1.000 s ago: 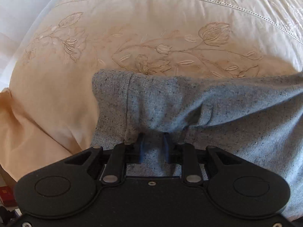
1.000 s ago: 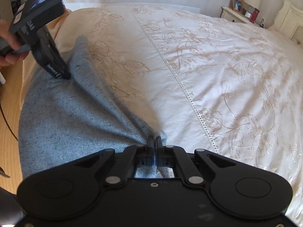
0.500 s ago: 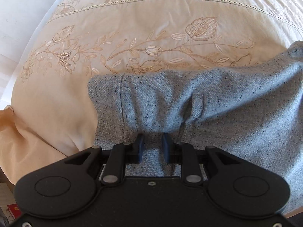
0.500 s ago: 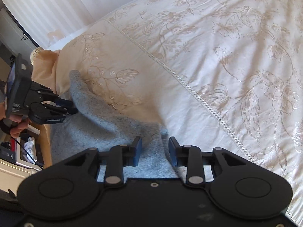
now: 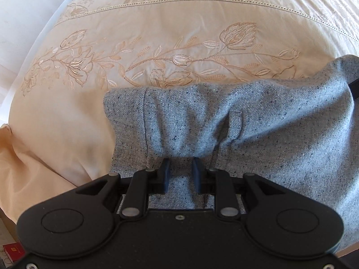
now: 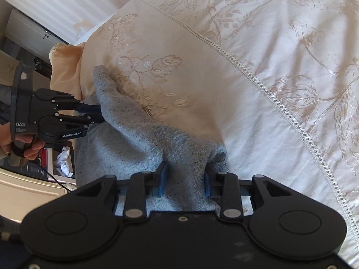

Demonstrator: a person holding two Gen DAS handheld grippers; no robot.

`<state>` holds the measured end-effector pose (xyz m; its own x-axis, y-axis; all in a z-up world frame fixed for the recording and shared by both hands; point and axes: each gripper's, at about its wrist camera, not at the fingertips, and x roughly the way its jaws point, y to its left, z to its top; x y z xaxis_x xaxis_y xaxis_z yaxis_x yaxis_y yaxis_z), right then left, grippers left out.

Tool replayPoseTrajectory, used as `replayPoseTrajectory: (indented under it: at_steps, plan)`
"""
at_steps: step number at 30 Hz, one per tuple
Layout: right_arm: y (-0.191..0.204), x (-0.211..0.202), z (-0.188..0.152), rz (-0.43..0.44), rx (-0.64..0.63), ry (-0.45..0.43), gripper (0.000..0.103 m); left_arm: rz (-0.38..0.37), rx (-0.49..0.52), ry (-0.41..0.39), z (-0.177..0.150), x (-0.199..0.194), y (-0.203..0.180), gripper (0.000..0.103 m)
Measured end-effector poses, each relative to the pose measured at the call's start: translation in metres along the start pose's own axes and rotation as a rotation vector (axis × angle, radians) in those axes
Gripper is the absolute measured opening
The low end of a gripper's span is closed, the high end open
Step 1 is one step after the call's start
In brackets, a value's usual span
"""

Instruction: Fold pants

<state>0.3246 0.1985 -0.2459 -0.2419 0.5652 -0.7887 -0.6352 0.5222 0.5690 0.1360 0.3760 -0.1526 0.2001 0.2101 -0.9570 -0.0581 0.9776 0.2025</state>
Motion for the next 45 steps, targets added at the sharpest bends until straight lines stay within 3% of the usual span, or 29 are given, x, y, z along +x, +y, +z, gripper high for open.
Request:
replayPoseTrajectory:
  at_steps: [3,4,5,8,13,16,17,19,22,24,27,31,36,40,42,45]
  plan:
    - [0.005,-0.006,0.003,0.020,-0.011,-0.064,0.031,-0.011,0.000,-0.003,0.000,0.001,0.002,0.032]
    - [0.003,-0.007,0.004,-0.019,0.000,-0.091,0.010,-0.014,0.000,-0.005,0.000,0.001,0.003,0.032]
    - [-0.003,-0.010,0.006,-0.071,0.030,-0.110,0.005,-0.018,-0.001,-0.008,0.000,0.001,0.004,0.032]
    - [-0.012,-0.004,0.005,-0.136,0.086,-0.121,0.003,-0.030,-0.002,-0.017,-0.002,0.002,0.007,0.032]
    - [-0.009,-0.001,0.005,-0.177,0.135,-0.117,0.004,-0.053,0.003,-0.014,0.000,-0.001,0.016,0.033]
    - [0.003,-0.023,-0.005,-0.212,0.151,-0.183,0.008,-0.047,-0.028,-0.033,0.003,-0.016,0.022,0.033]
    - [0.012,-0.032,-0.010,-0.256,0.148,-0.217,0.020,-0.037,-0.041,-0.049,0.005,-0.023,0.025,0.033]
    - [0.027,-0.051,-0.024,-0.379,0.135,-0.294,0.023,-0.027,-0.054,-0.107,0.009,-0.039,0.027,0.033]
    - [0.052,-0.067,-0.046,-0.458,0.080,-0.365,0.023,-0.076,-0.033,-0.132,0.017,-0.046,0.024,0.034]
    - [0.071,-0.065,-0.065,-0.496,0.040,-0.354,0.023,-0.067,0.013,-0.118,0.019,-0.038,0.017,0.034]
    - [0.084,-0.045,-0.102,-0.490,0.076,-0.279,0.023,0.024,0.064,-0.045,0.018,-0.005,0.012,0.035]
    - [0.099,-0.011,-0.166,-0.582,0.106,-0.134,0.022,0.004,0.075,-0.054,0.010,0.001,0.017,0.037]
    - [0.120,-0.020,-0.217,-0.621,0.215,-0.145,0.022,0.041,0.133,-0.077,0.008,-0.001,0.008,0.037]
    - [0.124,-0.048,-0.244,-0.668,0.342,-0.246,0.021,0.088,0.114,-0.118,0.004,-0.023,-0.003,0.034]
    - [0.120,-0.061,-0.256,-0.732,0.403,-0.296,0.021,0.058,0.083,-0.148,0.001,-0.039,-0.011,0.034]
    - [0.105,-0.070,-0.274,-0.814,0.486,-0.307,0.021,-0.044,0.057,-0.152,-0.006,-0.055,-0.041,0.034]
